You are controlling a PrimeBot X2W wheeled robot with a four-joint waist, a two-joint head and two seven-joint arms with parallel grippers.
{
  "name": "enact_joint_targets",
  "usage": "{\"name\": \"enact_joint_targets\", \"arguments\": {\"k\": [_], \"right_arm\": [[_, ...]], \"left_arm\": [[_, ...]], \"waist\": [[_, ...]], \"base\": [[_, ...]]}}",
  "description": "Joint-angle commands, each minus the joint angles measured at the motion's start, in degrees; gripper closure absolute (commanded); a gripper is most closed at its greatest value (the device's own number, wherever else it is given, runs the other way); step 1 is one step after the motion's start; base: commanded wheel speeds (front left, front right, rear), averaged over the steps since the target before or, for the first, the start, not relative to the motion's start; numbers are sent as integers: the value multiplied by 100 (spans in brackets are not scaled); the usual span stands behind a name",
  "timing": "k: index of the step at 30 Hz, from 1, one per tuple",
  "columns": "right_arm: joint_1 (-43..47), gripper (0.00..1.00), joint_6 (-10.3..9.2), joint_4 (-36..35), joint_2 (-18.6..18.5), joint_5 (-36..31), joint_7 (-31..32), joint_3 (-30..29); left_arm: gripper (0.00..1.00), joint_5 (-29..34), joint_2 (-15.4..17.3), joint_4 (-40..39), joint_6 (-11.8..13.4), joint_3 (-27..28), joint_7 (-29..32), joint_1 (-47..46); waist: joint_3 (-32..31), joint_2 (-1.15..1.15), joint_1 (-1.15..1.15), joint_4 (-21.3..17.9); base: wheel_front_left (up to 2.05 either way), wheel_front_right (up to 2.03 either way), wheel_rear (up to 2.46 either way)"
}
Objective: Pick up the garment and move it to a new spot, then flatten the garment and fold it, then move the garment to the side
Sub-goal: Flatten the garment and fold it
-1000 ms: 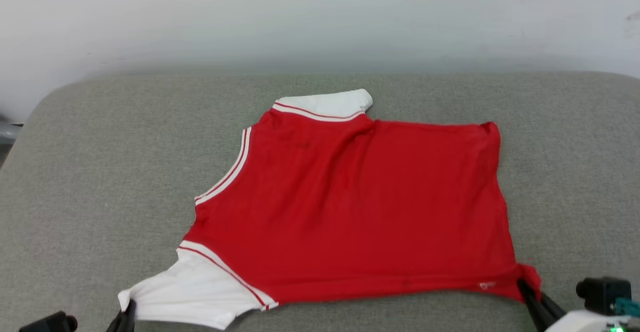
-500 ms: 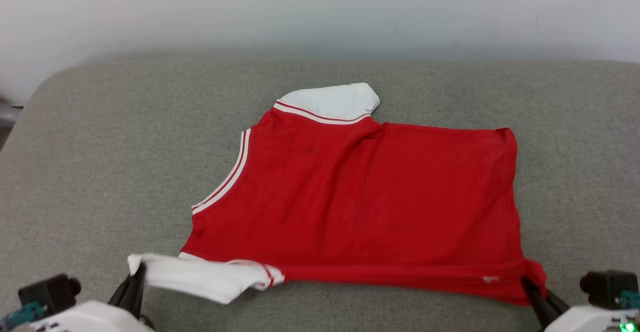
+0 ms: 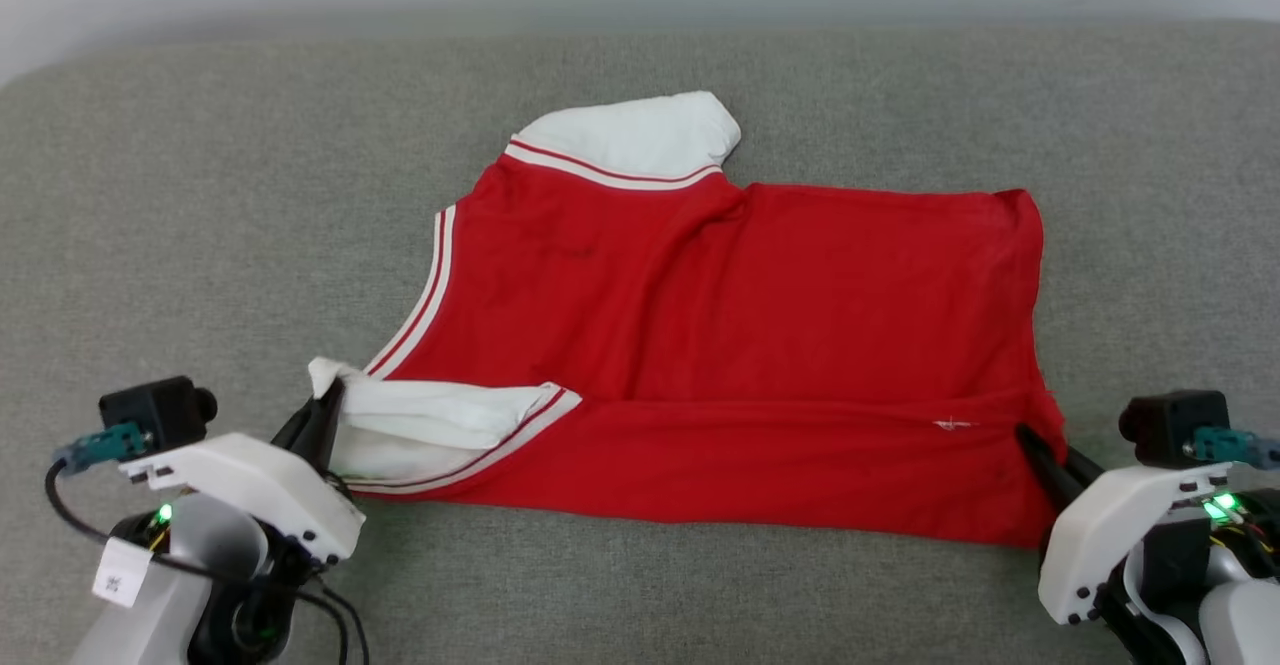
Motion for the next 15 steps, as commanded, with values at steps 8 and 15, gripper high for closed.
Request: {"name": "enact_joint_targets", "arguments": {"k": [8,15], "right_arm": [[-500,60,-12,874,83,-82,-406,128],[-677,0,-12,1337,160,-29,-911,287]], "left_arm": [[100,-52,-297,1109,-432,-237,60,-747],[20,-203,-435,1704,-854,-370,161,-982]], "waist": [[376,0,-1,-35],[381,0,-1,-93]], "base": [[0,0,0],[0,0,0]]}}
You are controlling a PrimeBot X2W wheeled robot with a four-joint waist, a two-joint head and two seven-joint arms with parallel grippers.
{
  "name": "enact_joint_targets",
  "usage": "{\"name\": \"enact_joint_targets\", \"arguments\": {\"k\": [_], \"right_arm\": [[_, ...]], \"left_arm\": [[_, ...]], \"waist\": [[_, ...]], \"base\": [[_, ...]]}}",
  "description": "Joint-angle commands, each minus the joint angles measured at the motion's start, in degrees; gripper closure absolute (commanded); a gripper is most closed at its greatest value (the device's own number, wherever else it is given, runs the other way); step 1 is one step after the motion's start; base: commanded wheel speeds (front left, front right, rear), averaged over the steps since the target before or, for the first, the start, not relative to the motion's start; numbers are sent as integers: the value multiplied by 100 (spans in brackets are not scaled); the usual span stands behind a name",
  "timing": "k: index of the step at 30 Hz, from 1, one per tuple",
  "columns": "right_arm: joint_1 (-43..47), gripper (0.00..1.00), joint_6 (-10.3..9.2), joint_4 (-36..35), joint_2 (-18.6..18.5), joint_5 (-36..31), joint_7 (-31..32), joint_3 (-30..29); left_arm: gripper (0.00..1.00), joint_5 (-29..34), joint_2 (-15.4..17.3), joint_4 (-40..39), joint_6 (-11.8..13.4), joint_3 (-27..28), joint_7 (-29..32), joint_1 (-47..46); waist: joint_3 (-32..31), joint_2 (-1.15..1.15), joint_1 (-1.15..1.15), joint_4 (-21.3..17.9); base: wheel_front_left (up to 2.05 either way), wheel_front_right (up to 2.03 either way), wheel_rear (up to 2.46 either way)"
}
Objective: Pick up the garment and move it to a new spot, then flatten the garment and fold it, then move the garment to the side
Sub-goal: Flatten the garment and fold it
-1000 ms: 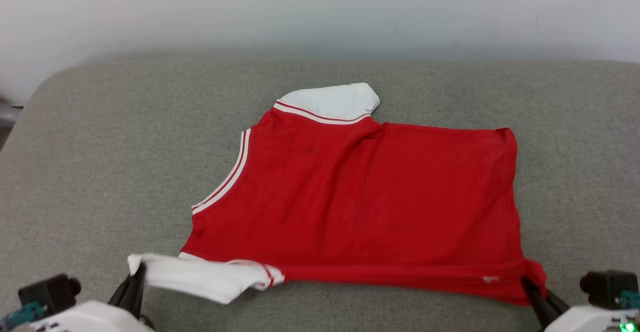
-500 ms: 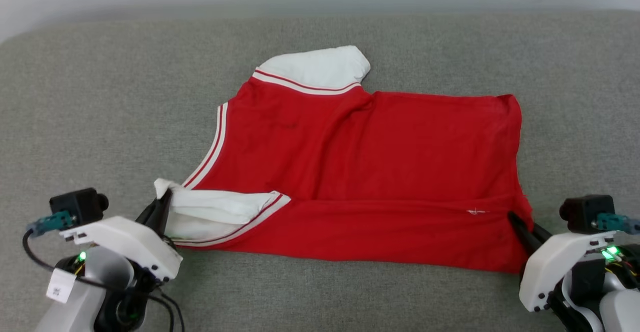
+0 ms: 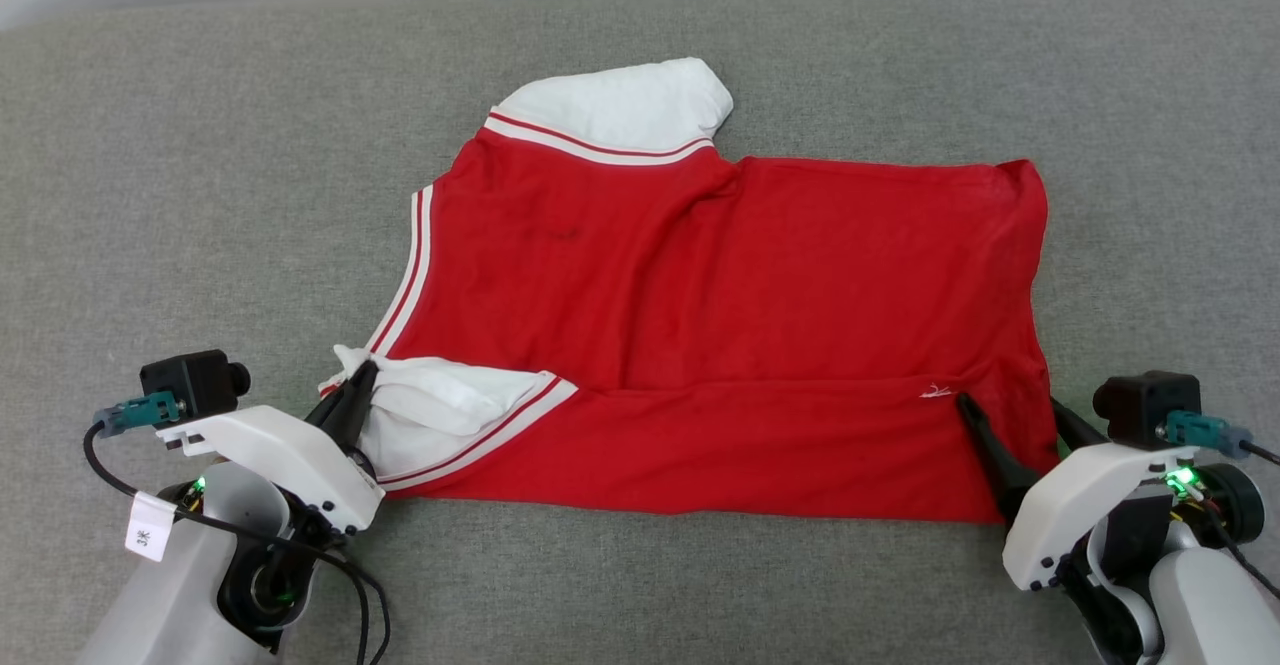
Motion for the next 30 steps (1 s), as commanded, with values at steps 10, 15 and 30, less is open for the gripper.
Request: {"name": "enact_joint_targets", "arguments": {"k": [10,15,30], "right_arm": [[149,0,-10,-56,211,-175,-1881,-209],[389,0,-10,-464,417,-504,-2112,-432],[898,0,-9,-1346,807,-756,-1707,-679]], "left_arm": [[0,93,53,149,-20,132,-475,-35],[0,268,390,-156,132,190,-497,81],[0,-489,1716,-2085,796,-14,2327,834]], "waist": [[-357,0,-1,31],[-537,0,-1,-18],[-575,0,-1,-189]], "base": [[0,0,0],[0,0,0],[0,0,0]]}}
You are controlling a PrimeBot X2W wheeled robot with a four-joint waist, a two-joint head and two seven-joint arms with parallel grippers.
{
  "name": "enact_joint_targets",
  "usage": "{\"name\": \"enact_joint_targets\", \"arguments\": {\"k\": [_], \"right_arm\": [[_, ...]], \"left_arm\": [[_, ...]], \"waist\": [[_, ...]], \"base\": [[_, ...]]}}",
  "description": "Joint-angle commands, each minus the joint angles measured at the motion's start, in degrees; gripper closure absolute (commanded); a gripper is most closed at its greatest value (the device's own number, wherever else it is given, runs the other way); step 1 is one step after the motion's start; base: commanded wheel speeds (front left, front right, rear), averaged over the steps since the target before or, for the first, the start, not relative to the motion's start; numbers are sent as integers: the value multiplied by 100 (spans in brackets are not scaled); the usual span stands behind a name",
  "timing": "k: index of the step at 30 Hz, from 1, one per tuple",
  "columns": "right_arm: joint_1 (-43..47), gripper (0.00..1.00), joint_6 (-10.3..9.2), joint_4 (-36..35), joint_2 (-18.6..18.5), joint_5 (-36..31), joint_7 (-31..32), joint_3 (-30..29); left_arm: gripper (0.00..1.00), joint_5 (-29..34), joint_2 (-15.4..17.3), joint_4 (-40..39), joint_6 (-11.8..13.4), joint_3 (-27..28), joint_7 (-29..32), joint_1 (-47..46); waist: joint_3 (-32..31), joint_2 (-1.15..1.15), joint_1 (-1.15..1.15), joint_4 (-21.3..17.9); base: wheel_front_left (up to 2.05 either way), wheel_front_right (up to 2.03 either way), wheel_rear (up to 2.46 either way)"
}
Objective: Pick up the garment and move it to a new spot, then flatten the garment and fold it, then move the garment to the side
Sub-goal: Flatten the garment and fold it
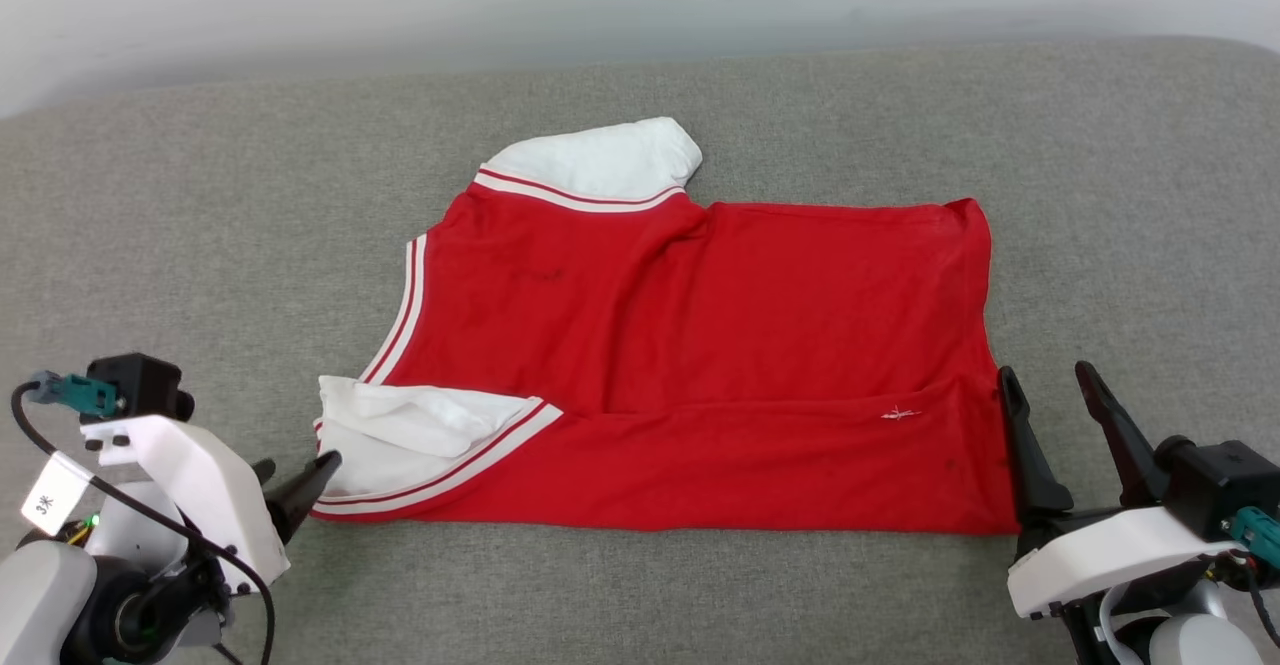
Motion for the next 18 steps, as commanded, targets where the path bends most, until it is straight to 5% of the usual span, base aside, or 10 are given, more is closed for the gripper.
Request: {"name": "enact_joint_targets", "arguments": {"k": [1,7,15,16,17,18], "right_arm": [[25,0,-5,-71,36,-15,30,-22],[-129,0,-5,-122,81,74,87,30],[-257,0,-5,-44,101,247,128,57],[-249,0,-5,-29,101,276,140,34],[-253,0,-5,-30,102,317,157,17],[-253,0,-5,-30,102,317,157,17]], "left_arm": [[0,-110,71,-125,104,-16,217,124],[0,-274,-26,18,210,-58,456,57],[0,-483,-404,656,-25,-376,730,77],[5,-507,-448,692,-63,-414,758,101],[75,-553,-495,722,-89,-442,791,122],[75,-553,-495,722,-89,-442,791,122]], "waist": [[72,0,0,-49],[318,0,0,-185],[575,0,0,-359],[588,0,0,-365],[604,0,0,-369],[604,0,0,-369]], "base": [[0,0,0],[0,0,0],[0,0,0],[0,0,0],[0,0,0],[0,0,0]]}}
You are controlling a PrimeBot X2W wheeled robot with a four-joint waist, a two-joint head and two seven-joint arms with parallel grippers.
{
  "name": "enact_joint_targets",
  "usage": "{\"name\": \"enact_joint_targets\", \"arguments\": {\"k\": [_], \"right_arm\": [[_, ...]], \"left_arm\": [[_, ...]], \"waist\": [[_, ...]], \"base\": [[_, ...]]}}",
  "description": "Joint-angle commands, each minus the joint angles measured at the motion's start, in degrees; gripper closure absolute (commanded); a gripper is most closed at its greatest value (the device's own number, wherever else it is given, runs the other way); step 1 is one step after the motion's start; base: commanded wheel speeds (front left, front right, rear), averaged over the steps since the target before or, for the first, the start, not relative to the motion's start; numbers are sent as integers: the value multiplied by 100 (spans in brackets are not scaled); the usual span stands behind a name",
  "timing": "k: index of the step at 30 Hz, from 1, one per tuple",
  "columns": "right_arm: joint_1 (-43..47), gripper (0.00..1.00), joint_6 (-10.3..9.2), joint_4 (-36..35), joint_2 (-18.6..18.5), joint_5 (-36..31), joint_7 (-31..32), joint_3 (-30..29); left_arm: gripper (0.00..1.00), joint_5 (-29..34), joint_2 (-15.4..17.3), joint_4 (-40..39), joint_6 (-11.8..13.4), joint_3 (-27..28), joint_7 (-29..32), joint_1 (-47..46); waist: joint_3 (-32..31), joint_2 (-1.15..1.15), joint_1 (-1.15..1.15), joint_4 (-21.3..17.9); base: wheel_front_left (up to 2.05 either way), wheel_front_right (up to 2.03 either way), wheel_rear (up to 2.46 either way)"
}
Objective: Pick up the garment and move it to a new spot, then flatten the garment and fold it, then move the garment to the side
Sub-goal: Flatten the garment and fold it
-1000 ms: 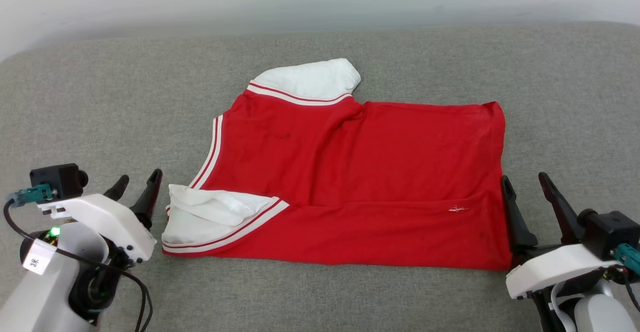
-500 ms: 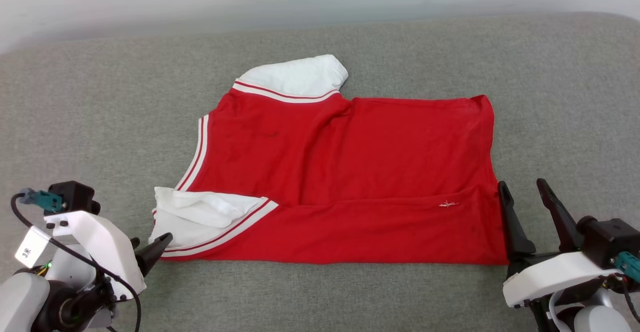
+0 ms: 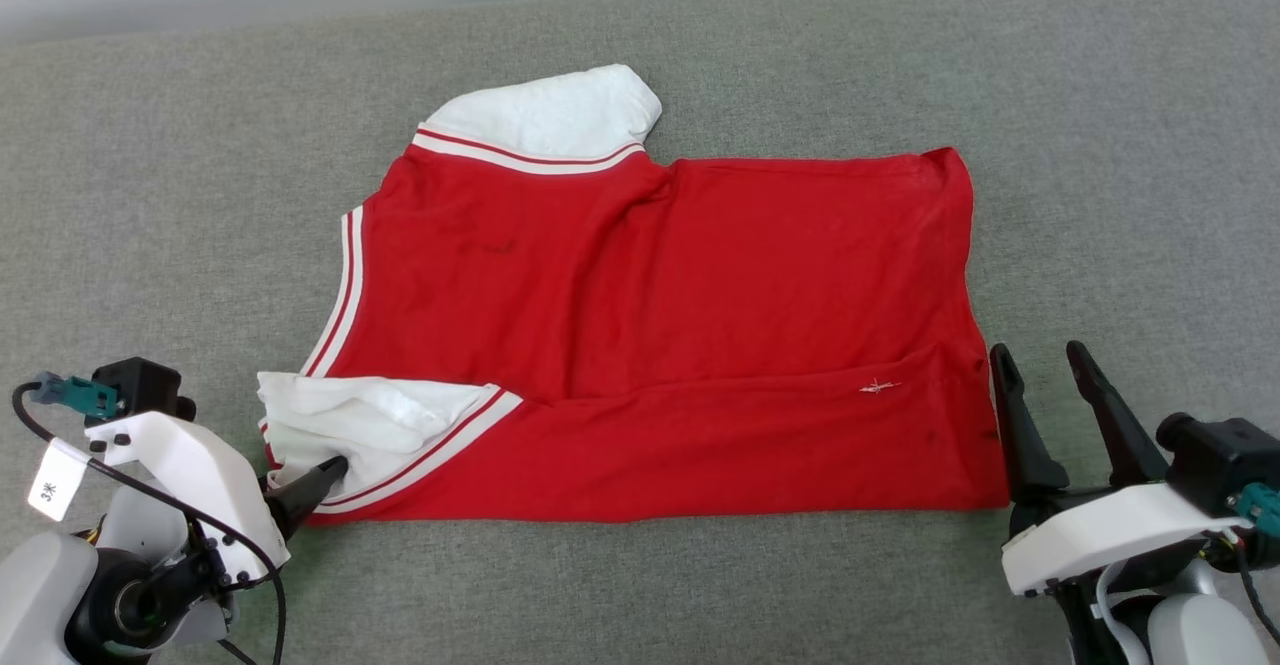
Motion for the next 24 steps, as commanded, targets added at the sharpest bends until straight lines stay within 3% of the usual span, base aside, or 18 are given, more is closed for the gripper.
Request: {"name": "enact_joint_targets", "arguments": {"k": [1,7,17,24], "right_arm": [[-77,0,-5,-2,29,74,37,-44],[-70,0,-5,-49,-266,409,670,-96],[-5,0,-5,-409,-1020,1087,3129,100],[-182,0,-5,-100,-1106,1379,4124,433]], "left_arm": [[100,-86,-338,187,-74,-332,197,238],[100,52,-290,119,-197,-260,-114,207],[100,366,81,-735,-36,135,-770,345],[100,500,69,-1195,74,60,-750,291]], "waist": [[27,-1,1,-9],[0,-1,1,50],[-76,-1,1,231],[127,-1,1,404]], "base": [[0,0,0],[0,0,0],[0,0,0],[0,0,0]]}}
